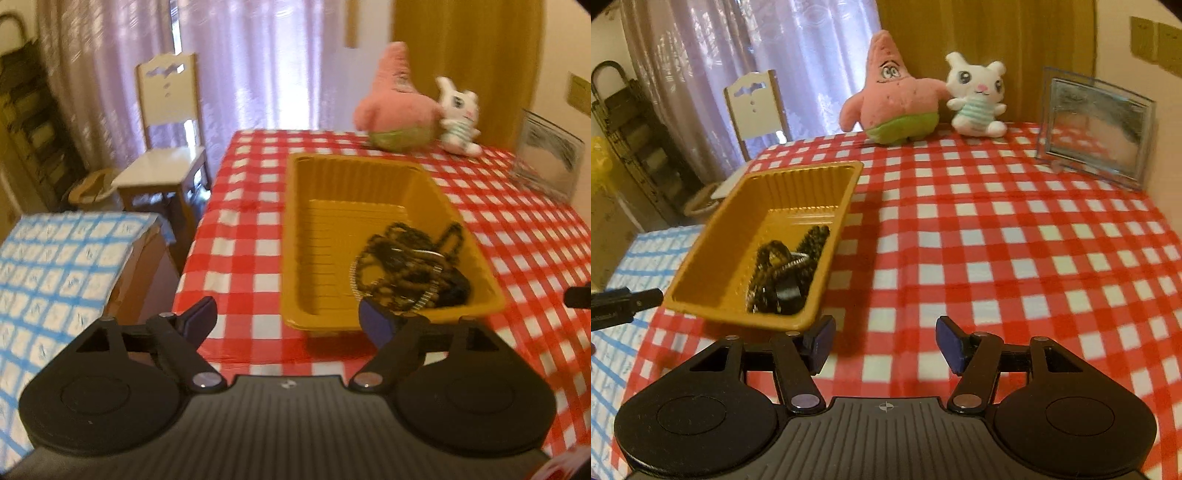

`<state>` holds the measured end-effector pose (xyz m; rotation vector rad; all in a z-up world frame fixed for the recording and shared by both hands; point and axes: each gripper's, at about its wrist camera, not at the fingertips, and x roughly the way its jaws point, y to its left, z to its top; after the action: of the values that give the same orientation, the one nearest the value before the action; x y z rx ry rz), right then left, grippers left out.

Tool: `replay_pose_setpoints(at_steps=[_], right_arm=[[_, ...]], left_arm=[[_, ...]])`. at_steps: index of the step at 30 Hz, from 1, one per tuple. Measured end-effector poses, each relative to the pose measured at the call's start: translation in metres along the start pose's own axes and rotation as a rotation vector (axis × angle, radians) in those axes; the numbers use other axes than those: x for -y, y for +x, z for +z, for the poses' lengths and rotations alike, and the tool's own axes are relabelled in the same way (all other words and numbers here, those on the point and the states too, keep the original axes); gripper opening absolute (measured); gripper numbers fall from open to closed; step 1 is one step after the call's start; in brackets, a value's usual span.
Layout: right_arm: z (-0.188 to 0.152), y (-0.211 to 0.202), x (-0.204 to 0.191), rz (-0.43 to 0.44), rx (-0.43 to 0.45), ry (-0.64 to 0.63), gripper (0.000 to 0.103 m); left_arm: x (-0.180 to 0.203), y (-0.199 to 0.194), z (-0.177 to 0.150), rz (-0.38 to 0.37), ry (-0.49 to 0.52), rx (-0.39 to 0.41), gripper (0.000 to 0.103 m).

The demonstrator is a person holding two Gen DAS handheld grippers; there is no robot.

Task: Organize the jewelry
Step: 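Lower the orange tray onto the table and open the left gripper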

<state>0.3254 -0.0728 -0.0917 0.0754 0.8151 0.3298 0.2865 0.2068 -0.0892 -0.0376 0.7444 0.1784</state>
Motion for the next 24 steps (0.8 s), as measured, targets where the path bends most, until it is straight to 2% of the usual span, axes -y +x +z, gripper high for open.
replay_pose_setpoints(at_steps=[4,7,12,16,19,24], right_arm=[[-0.018,-0.020,-0.004,-0.031,0.020,0.033,0.061],[-0.027,-0.036,-0.006,-0.055,0.037,0.057,0.061],[-0.036,-0.063,-0.012,-0.079,0.075,0.031,0.061],[-0.041,-0.076,-0.006,-0.025,0.047,0.048,0.061],[-0.047,-0.090,0.002,0.007,0.034,0.069,0.061],[-0.058,-0.115,0.012,-0.025,0.006,0.059,0.061]], left_arm=[[0.028,-0.018,-0.004,-0.039,0.088,0.014,0.088],[0.046,-0.033,-0.007,-0.064,0.113,0.027,0.092],[0.065,-0.061,-0.011,-0.099,0.108,0.038,0.092],[0.074,-0.081,-0.013,-0.158,0.057,0.017,0.091],[0.087,-0.096,-0.018,-0.152,0.039,0.004,0.090],[0.113,-0.123,-0.031,-0.107,0.037,0.004,0.090]])
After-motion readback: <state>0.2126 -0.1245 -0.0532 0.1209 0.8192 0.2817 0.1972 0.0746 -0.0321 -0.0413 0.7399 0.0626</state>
